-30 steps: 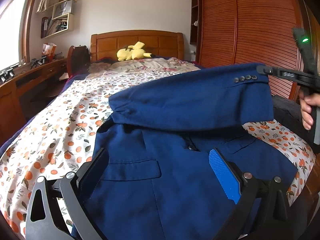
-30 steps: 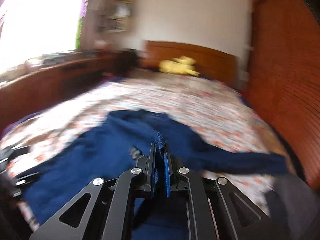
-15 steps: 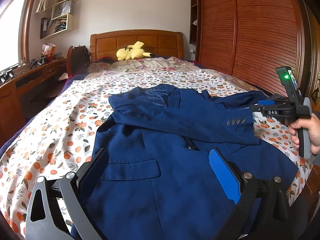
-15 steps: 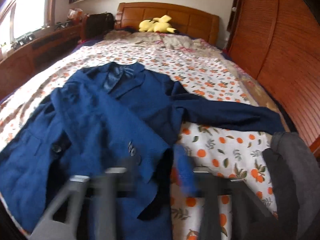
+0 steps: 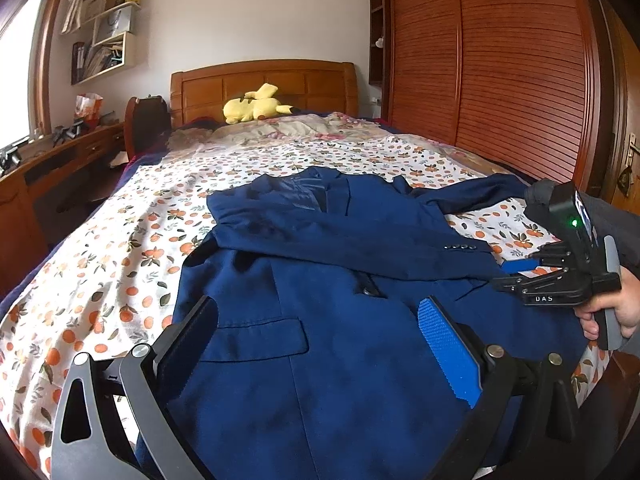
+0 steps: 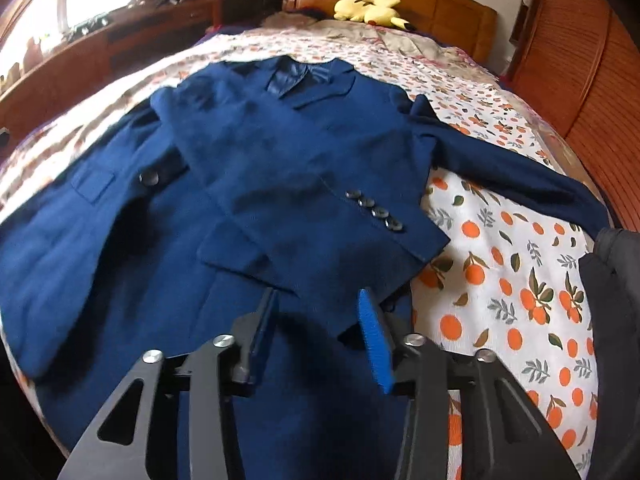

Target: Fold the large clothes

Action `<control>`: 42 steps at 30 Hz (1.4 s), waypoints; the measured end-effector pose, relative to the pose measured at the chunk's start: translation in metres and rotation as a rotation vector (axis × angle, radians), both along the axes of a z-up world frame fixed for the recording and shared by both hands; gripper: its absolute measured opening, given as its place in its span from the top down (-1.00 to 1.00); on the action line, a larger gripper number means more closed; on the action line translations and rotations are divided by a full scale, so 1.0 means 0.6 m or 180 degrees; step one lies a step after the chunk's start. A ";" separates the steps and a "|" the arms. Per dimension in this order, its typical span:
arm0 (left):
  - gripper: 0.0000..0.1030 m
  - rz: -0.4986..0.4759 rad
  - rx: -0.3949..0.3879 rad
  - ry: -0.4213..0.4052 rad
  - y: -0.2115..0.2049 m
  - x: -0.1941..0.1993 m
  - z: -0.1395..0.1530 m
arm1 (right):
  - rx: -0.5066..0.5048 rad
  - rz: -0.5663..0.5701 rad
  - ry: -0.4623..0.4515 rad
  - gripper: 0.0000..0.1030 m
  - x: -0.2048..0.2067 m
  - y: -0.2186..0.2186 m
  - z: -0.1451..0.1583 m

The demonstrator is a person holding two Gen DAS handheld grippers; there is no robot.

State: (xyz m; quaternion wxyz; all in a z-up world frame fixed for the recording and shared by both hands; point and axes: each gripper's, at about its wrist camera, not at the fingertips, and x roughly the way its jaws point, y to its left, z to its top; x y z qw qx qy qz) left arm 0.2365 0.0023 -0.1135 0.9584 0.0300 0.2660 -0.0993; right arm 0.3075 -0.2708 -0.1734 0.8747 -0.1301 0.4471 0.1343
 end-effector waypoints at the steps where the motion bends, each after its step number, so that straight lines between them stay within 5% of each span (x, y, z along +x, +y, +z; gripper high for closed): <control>1: -0.95 0.0003 -0.0004 0.0003 0.000 0.001 0.000 | -0.0008 0.0005 0.0000 0.72 0.000 -0.002 -0.001; 4: -0.95 0.0008 0.0002 0.0016 0.000 0.003 -0.003 | -0.0100 0.0040 -0.0065 0.94 -0.002 -0.001 0.002; 14: -0.95 0.0006 0.0014 0.0014 0.001 0.004 -0.004 | -0.0002 0.0363 -0.0268 0.96 -0.058 0.027 0.079; 20: -0.95 0.0014 -0.0005 0.0000 0.003 0.001 -0.002 | 0.0031 0.0607 -0.0099 0.94 -0.100 0.072 0.068; 23: -0.95 0.0010 0.0010 -0.0005 0.003 0.000 0.000 | 0.0167 0.0586 -0.0092 0.89 -0.104 0.073 0.063; 25: -0.95 0.0008 -0.0006 -0.0032 0.004 -0.004 0.004 | 0.0339 0.0526 -0.0114 0.34 -0.100 0.064 0.068; 26: -0.95 0.0003 -0.0021 -0.0034 0.004 -0.006 0.005 | 0.0409 0.0520 -0.0119 0.27 -0.099 0.061 0.071; 32: -0.95 -0.0058 -0.0038 -0.0077 -0.012 -0.040 0.016 | 0.0653 0.0479 -0.0224 0.29 -0.075 0.048 0.075; 42: -0.95 -0.0087 -0.0072 -0.0120 -0.054 -0.051 0.025 | 0.0698 0.0240 -0.0068 0.30 0.010 0.029 -0.005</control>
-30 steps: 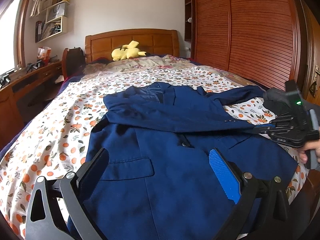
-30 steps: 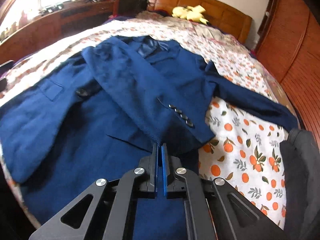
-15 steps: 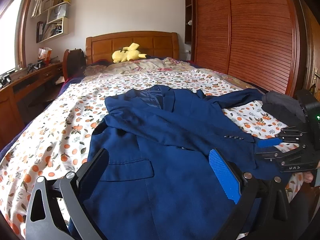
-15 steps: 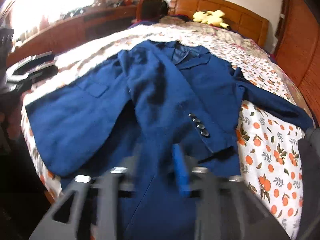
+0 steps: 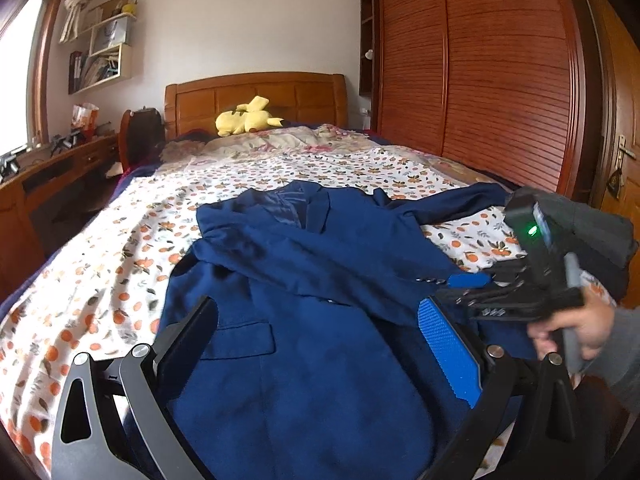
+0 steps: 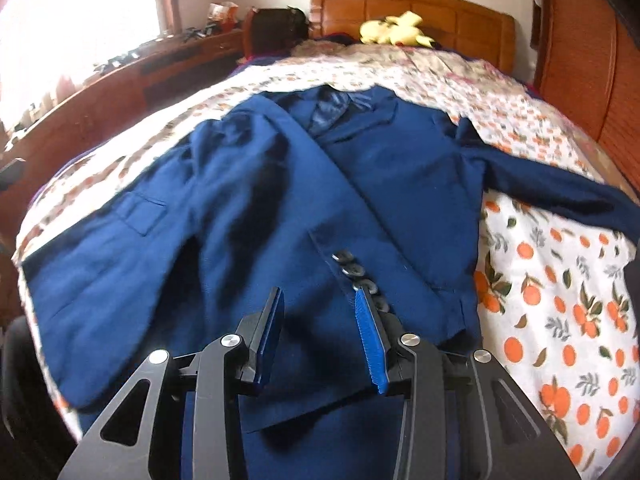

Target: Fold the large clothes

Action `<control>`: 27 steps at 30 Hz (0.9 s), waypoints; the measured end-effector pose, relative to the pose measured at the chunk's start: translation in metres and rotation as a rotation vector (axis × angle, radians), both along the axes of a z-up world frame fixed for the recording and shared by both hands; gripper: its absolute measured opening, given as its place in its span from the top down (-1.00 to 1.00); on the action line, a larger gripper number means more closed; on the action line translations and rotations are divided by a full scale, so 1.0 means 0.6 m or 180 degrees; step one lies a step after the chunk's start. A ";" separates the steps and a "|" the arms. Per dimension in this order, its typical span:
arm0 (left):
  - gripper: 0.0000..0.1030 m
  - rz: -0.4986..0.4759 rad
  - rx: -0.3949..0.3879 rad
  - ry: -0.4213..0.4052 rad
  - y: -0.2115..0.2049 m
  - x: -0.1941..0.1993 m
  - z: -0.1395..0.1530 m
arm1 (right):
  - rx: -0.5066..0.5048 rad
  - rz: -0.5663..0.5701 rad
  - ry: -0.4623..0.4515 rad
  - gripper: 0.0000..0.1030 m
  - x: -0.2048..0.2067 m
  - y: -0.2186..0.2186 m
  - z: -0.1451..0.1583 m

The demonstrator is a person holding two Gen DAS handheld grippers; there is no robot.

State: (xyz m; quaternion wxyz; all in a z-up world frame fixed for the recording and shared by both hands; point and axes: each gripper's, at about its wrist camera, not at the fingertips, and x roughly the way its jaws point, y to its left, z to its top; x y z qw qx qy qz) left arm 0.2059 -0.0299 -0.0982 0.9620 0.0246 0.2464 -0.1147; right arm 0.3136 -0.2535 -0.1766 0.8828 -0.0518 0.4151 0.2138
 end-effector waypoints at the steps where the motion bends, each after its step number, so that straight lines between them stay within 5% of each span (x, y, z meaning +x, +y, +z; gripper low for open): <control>1: -0.95 -0.0016 -0.0009 -0.0010 -0.006 0.000 -0.001 | 0.0017 0.0003 -0.0013 0.30 0.000 -0.001 -0.005; 7: -0.95 -0.0103 0.0158 -0.0038 -0.038 0.025 -0.012 | 0.0006 0.0019 -0.0052 0.31 -0.005 0.000 -0.021; 21: -0.95 -0.0215 0.0073 0.0033 -0.049 0.168 -0.058 | 0.0058 0.0002 -0.0102 0.32 -0.008 -0.006 -0.024; 27: -0.95 -0.0127 -0.0092 0.0086 -0.028 0.210 -0.094 | 0.0112 -0.0051 -0.0151 0.32 0.001 -0.028 0.027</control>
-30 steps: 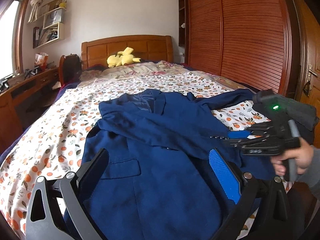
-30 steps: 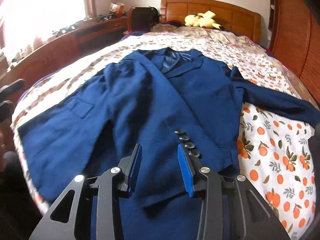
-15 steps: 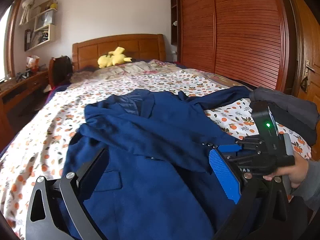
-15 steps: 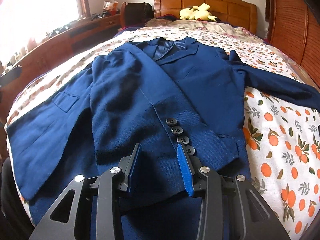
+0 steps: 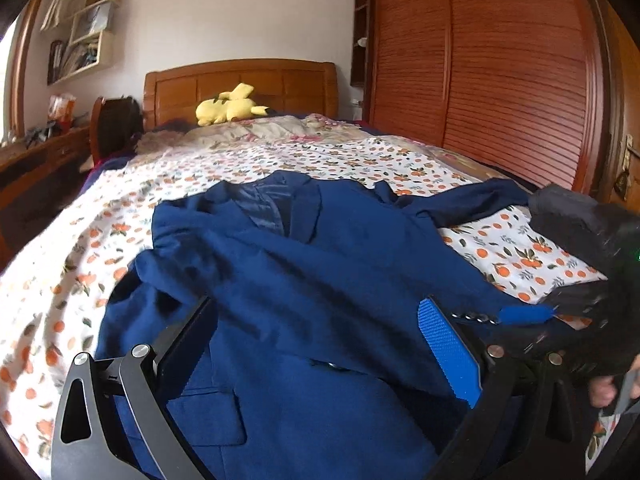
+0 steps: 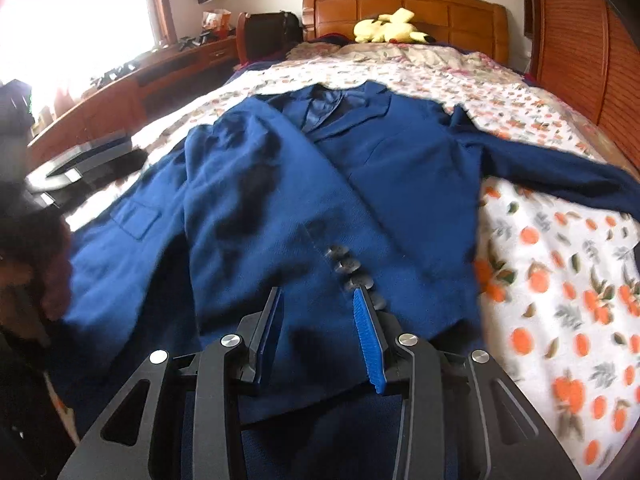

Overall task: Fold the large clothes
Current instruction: 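Move the open right tool to the jacket sleeve lying on the sheet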

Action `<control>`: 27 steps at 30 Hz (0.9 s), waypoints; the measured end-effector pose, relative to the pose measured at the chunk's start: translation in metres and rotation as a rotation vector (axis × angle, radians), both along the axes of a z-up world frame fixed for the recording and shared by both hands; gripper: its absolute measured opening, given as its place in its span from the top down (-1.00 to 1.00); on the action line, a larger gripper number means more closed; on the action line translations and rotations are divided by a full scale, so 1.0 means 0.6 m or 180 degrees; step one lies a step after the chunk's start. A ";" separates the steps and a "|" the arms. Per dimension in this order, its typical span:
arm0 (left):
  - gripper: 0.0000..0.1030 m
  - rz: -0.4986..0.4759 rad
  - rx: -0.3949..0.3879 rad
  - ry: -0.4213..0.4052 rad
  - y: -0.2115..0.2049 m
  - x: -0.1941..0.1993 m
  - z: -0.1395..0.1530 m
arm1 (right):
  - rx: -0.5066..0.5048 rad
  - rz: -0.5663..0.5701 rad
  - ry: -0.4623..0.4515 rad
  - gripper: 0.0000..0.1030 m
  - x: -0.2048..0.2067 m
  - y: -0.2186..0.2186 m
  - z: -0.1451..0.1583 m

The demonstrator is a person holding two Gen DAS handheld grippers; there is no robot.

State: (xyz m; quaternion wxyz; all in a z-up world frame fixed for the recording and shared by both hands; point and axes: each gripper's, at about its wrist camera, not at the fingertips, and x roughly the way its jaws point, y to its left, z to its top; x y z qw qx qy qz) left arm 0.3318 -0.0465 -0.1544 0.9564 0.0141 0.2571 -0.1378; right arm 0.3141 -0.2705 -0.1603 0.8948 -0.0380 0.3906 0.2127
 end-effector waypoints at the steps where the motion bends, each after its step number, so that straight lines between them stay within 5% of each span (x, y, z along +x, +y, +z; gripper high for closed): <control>1: -0.95 0.0004 -0.0014 0.0017 0.002 0.005 -0.006 | 0.0009 -0.0016 -0.0047 0.30 0.005 -0.008 0.015; 8: -0.95 0.0006 -0.0005 -0.0022 0.003 0.004 -0.032 | -0.0051 -0.0341 -0.0227 0.08 0.102 -0.075 0.073; 11: -0.95 0.0034 0.0004 -0.0072 0.003 -0.001 -0.038 | -0.0062 -0.0588 -0.0245 -0.17 0.162 -0.115 0.070; 19: -0.95 0.0104 -0.0261 -0.0108 0.027 -0.008 -0.037 | -0.0047 -0.1353 0.0039 -0.31 0.309 -0.235 0.004; 27: -0.95 0.0122 -0.0286 -0.0184 0.030 -0.017 -0.032 | 0.0233 -0.1831 0.0357 -0.32 0.379 -0.308 -0.058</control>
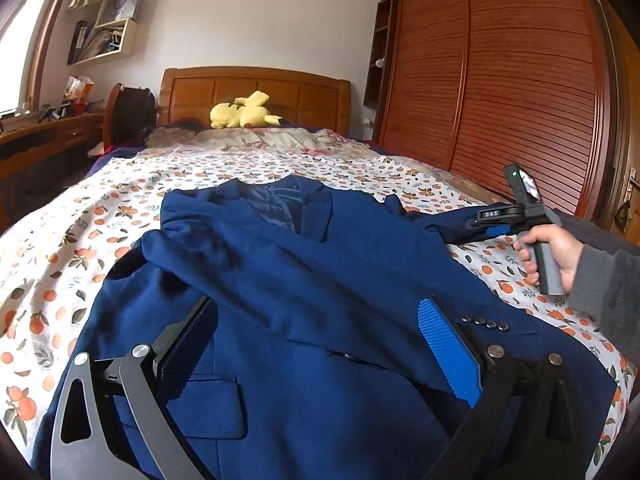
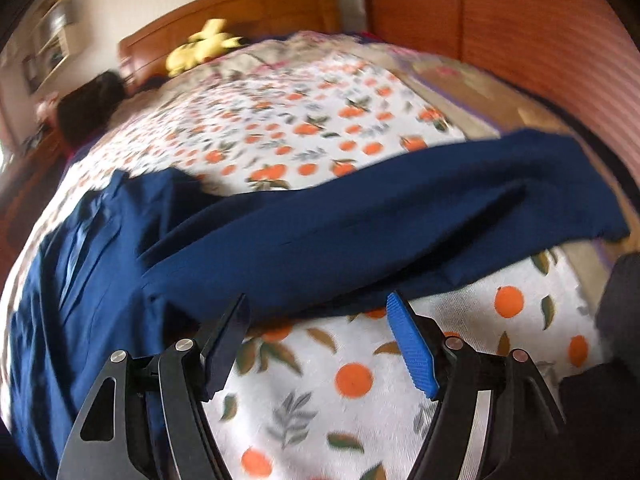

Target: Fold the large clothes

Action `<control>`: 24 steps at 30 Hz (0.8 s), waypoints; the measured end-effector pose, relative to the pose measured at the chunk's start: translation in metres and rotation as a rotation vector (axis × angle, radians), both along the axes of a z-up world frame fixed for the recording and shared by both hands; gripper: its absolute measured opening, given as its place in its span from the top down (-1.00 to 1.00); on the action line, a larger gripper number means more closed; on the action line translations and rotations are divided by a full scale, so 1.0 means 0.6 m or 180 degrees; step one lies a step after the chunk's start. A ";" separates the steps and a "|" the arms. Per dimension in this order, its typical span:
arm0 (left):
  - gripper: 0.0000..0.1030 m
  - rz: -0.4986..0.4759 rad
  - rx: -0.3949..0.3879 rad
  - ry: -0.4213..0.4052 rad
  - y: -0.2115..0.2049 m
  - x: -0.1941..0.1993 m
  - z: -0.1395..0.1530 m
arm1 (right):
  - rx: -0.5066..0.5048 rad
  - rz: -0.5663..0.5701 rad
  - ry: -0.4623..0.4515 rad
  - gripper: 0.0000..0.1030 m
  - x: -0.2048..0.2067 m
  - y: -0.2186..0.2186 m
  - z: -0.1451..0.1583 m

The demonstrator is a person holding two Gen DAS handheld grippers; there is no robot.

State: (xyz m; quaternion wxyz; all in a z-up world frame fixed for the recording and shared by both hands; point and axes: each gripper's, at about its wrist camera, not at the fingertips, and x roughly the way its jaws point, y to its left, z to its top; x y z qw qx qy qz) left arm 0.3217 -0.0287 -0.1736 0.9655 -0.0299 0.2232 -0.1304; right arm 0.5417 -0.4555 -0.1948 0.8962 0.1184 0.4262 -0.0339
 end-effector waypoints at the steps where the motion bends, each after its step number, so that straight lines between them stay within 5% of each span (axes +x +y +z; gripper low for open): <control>1: -0.95 0.0000 0.0009 -0.0022 -0.001 -0.002 0.001 | 0.0039 -0.0044 0.0015 -0.32 0.004 -0.005 -0.004; 9: -0.95 -0.0016 0.0085 -0.0137 -0.010 -0.017 0.008 | 0.0265 -0.0390 0.0214 -0.31 0.034 -0.023 -0.022; 11: -0.95 -0.0023 0.0091 -0.0157 -0.010 -0.019 0.009 | 0.0195 -0.0449 0.0238 -0.14 0.040 -0.022 -0.023; 13: -0.95 -0.0024 0.0098 -0.0175 -0.011 -0.022 0.010 | 0.0068 -0.0469 0.0291 0.79 0.048 -0.019 -0.025; 14: -0.95 -0.0026 0.0102 -0.0178 -0.012 -0.022 0.010 | 0.0048 -0.0454 0.0297 0.96 0.051 -0.019 -0.024; 24: -0.95 -0.0033 0.0152 -0.0193 -0.017 -0.025 0.010 | -0.0267 0.0132 -0.0435 0.98 0.009 0.065 0.111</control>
